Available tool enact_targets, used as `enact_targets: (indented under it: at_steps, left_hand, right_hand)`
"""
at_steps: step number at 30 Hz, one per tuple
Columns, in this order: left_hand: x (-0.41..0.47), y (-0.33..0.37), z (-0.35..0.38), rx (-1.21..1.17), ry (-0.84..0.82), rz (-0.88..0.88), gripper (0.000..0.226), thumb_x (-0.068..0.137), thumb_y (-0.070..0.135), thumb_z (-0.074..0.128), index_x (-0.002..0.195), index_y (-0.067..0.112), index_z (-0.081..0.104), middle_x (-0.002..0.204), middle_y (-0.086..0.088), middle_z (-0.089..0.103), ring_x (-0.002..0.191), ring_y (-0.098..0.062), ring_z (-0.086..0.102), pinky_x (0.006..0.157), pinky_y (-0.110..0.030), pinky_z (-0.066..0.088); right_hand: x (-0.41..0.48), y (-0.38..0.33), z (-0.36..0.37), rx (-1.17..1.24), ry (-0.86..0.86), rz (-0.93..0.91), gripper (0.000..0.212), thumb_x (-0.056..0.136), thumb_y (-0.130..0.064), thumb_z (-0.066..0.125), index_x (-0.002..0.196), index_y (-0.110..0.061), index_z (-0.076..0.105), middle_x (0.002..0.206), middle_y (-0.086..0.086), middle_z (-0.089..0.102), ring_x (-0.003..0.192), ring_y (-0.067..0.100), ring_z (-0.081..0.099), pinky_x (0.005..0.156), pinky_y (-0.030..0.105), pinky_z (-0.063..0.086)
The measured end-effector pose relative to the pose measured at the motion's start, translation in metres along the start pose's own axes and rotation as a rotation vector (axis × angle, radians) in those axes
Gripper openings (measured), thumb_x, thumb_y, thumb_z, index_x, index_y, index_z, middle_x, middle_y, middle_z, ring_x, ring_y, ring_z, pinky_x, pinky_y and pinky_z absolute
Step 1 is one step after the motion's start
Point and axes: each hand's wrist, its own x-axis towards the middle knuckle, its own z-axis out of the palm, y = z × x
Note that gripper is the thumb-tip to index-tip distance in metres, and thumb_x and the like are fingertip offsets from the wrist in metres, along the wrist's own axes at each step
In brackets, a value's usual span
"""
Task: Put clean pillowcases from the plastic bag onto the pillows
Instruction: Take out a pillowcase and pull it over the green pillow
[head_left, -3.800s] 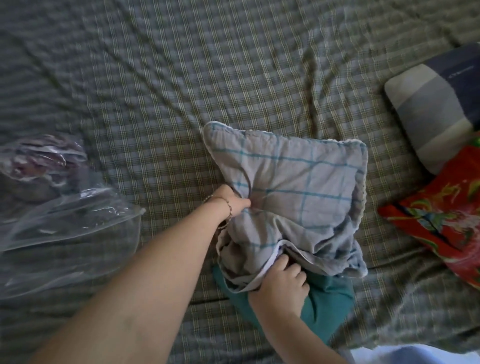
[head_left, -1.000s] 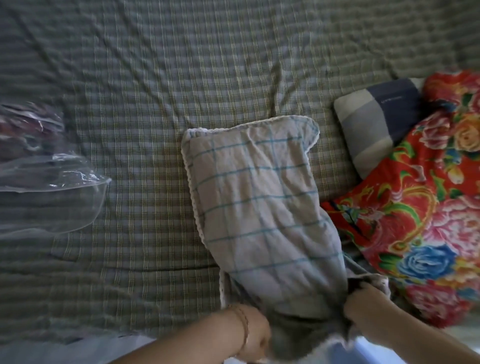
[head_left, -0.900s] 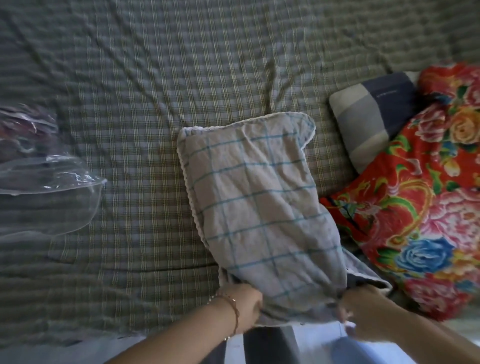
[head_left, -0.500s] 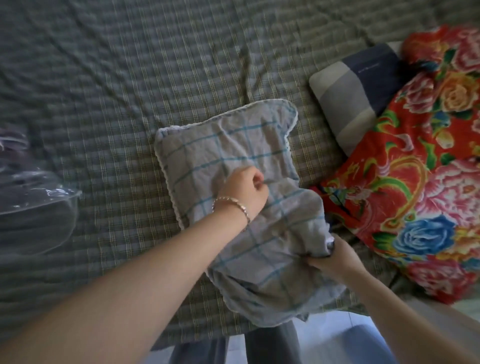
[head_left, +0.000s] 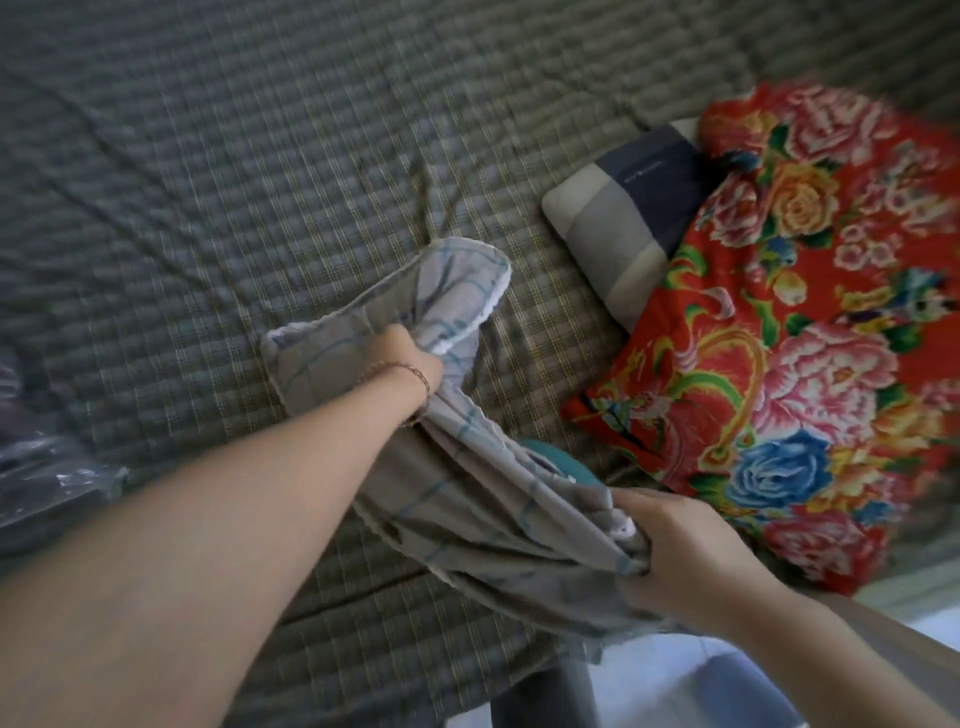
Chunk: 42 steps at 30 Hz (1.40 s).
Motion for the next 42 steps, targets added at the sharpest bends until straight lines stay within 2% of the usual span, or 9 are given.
enact_targets:
  at_steps: [4, 8, 11, 20, 26, 31, 36, 39, 42]
  left_hand:
    - [0.002, 0.027, -0.047, -0.507, 0.158, -0.01, 0.04, 0.075, 0.013, 0.059, 0.114, 0.011, 0.059, 0.108, -0.009, 0.064, 0.099, -0.03, 0.061, 0.086, -0.032, 0.05]
    - [0.002, 0.04, -0.096, -0.774, 0.166, 0.134, 0.037, 0.075, -0.003, 0.059, 0.11, 0.009, 0.059, 0.076, 0.003, 0.058, 0.061, -0.009, 0.052, 0.044, -0.009, 0.042]
    - [0.019, 0.009, -0.131, -0.713, 0.151, 0.187, 0.046, 0.071, -0.005, 0.071, 0.114, 0.001, 0.057, 0.095, -0.003, 0.061, 0.07, -0.012, 0.055, 0.045, -0.006, 0.042]
    - [0.032, -0.133, -0.096, -0.209, 0.024, -0.007, 0.026, 0.084, 0.002, 0.058, 0.11, 0.005, 0.053, 0.111, -0.01, 0.057, 0.099, -0.031, 0.057, 0.086, -0.036, 0.046]
    - [0.004, -0.15, -0.02, 0.081, -0.18, 0.369, 0.031, 0.084, 0.025, 0.062, 0.113, 0.015, 0.056, 0.113, -0.003, 0.057, 0.104, -0.021, 0.055, 0.089, -0.028, 0.045]
    - [0.012, -0.117, 0.021, 0.386, -0.021, 0.464, 0.024, 0.095, 0.022, 0.042, 0.114, 0.011, 0.05, 0.118, -0.009, 0.052, 0.11, -0.029, 0.05, 0.082, -0.036, 0.041]
    - [0.006, -0.102, 0.02, -0.186, 0.296, 0.651, 0.015, 0.076, 0.019, 0.042, 0.084, 0.011, 0.051, 0.07, -0.01, 0.061, 0.063, -0.019, 0.055, 0.053, -0.028, 0.04]
    - [-0.016, -0.115, 0.01, -0.298, 0.274, 0.878, 0.011, 0.072, 0.019, 0.048, 0.083, 0.021, 0.045, 0.063, -0.003, 0.06, 0.065, -0.014, 0.05, 0.055, -0.023, 0.038]
    - [-0.017, -0.138, -0.001, -0.097, 0.296, 1.02, 0.014, 0.073, 0.015, 0.051, 0.081, 0.023, 0.043, 0.059, 0.004, 0.058, 0.059, -0.009, 0.049, 0.051, -0.02, 0.041]
  right_hand:
    - [-0.001, -0.019, -0.034, -0.141, 0.153, -0.136, 0.027, 0.059, -0.039, 0.067, 0.082, -0.025, 0.064, 0.068, -0.011, 0.061, 0.055, 0.012, 0.056, 0.044, 0.018, 0.039]
    - [-0.003, -0.066, -0.053, -0.283, 0.274, -0.324, 0.027, 0.044, -0.026, 0.066, 0.068, -0.02, 0.053, 0.057, -0.008, 0.052, 0.045, 0.018, 0.05, 0.044, 0.023, 0.036]
    - [0.01, -0.113, -0.028, -0.301, 0.302, -0.368, 0.037, 0.035, -0.024, 0.066, 0.066, -0.019, 0.048, 0.056, -0.005, 0.051, 0.045, 0.02, 0.05, 0.043, 0.023, 0.036]
    - [0.084, -0.159, 0.128, -0.525, -0.566, -0.33, 0.029, 0.089, -0.009, 0.048, 0.116, -0.005, 0.056, 0.114, 0.016, 0.057, 0.103, 0.032, 0.055, 0.083, 0.039, 0.039]
    - [0.133, -0.089, 0.096, -0.215, 0.183, 0.003, 0.02, 0.071, -0.01, 0.057, 0.089, -0.008, 0.067, 0.087, 0.011, 0.06, 0.081, 0.036, 0.06, 0.065, 0.043, 0.052]
    - [0.183, -0.062, 0.065, -0.463, 0.059, 0.213, 0.047, 0.089, -0.043, 0.051, 0.127, -0.017, 0.043, 0.129, 0.007, 0.042, 0.122, 0.027, 0.038, 0.098, 0.037, 0.035]
    - [0.211, -0.07, 0.09, -0.443, 0.32, 0.184, 0.043, 0.062, -0.028, 0.078, 0.091, -0.004, 0.056, 0.091, 0.017, 0.06, 0.086, 0.037, 0.059, 0.074, 0.043, 0.049]
    - [0.217, -0.066, 0.081, -0.375, 0.543, 0.107, 0.008, 0.07, -0.011, 0.053, 0.076, -0.006, 0.054, 0.074, 0.013, 0.059, 0.066, 0.033, 0.061, 0.058, 0.037, 0.049]
    - [0.189, -0.031, 0.069, -0.492, 0.464, -0.034, 0.026, 0.063, -0.017, 0.039, 0.077, -0.006, 0.058, 0.077, 0.013, 0.057, 0.065, 0.033, 0.058, 0.057, 0.035, 0.047]
